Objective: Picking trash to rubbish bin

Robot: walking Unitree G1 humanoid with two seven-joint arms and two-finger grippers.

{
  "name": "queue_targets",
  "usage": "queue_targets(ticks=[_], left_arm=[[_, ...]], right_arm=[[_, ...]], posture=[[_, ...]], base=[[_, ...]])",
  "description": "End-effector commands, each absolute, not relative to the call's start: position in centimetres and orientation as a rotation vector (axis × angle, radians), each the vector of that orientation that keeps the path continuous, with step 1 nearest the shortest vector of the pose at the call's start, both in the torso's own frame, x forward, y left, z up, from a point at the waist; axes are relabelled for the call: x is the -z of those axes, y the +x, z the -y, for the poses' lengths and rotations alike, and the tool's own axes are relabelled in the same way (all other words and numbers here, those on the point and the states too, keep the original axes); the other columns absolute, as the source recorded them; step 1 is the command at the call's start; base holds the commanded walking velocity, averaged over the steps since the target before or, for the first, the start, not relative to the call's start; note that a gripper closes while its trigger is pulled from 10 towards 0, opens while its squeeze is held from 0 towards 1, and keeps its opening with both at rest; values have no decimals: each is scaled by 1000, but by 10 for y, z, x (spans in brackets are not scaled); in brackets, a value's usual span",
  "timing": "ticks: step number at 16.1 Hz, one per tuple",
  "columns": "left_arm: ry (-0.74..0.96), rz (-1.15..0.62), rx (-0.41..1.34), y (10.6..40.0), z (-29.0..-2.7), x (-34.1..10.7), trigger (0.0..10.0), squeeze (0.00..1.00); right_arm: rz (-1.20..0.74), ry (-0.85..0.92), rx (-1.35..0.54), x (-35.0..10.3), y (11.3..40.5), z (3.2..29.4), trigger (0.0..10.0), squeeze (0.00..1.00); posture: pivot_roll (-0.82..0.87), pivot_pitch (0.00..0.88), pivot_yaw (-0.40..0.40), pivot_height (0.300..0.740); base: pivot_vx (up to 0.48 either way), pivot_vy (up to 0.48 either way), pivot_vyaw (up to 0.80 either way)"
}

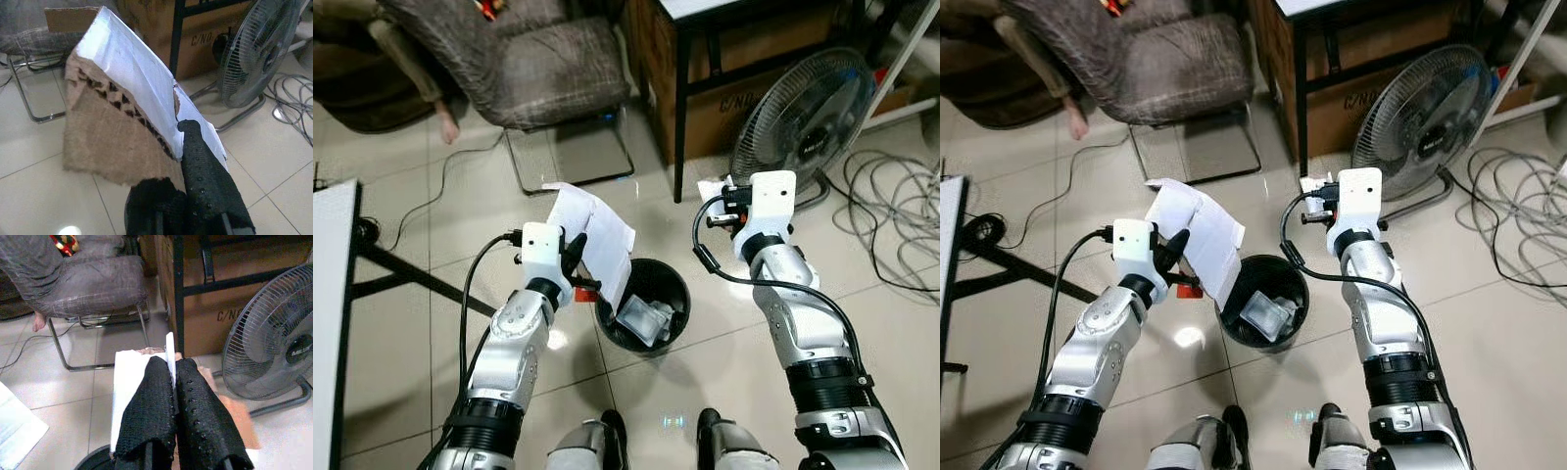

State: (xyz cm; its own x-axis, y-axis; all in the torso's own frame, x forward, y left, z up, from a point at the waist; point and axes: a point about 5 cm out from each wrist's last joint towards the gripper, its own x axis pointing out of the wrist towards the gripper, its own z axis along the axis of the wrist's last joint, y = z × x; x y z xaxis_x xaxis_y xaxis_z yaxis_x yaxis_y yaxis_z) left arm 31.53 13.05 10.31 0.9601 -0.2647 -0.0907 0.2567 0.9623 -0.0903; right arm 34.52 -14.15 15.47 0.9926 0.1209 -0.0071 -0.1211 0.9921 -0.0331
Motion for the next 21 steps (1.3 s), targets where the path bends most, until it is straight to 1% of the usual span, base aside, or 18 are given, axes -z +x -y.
queue_targets(ticks=[1, 4, 6, 13, 15, 19, 21], left_arm=[[-68, -109, 263, 313, -132, -100, 10000, 0], [-67, -114, 262, 312, -131, -99, 10000, 0], [-94, -116, 248, 312, -133, -98, 10000, 0], [-83, -145, 234, 309, -135, -90, 10000, 0], [-69, -211, 239, 307, -134, -77, 10000, 0], [-78, -301, 250, 304, -130, -58, 10000, 0], [-42, -366, 284, 304, -121, -46, 10000, 0]], right_arm=[[-5, -40, -120, -154, 342, 141, 10000, 0], [-7, -43, -121, -154, 342, 142, 10000, 0], [-10, -46, -121, -153, 342, 142, 10000, 0], [-39, -58, -138, -148, 341, 141, 10000, 0], [-130, -76, -172, -134, 339, 136, 10000, 0], [-123, -86, -169, -139, 337, 132, 10000, 0], [-193, -88, -198, -133, 334, 128, 10000, 0]], posture=[[-116, 221, 153, 740], [-117, 224, 151, 740], [-117, 225, 150, 740], [-118, 228, 147, 740], [-125, 231, 144, 740], [-139, 236, 148, 740], [-148, 239, 150, 740]], base=[[274, 0, 0], [279, 0, 0], [0, 0, 0], [0, 0, 0], [0, 0, 0], [0, 0, 0], [0, 0, 0]])
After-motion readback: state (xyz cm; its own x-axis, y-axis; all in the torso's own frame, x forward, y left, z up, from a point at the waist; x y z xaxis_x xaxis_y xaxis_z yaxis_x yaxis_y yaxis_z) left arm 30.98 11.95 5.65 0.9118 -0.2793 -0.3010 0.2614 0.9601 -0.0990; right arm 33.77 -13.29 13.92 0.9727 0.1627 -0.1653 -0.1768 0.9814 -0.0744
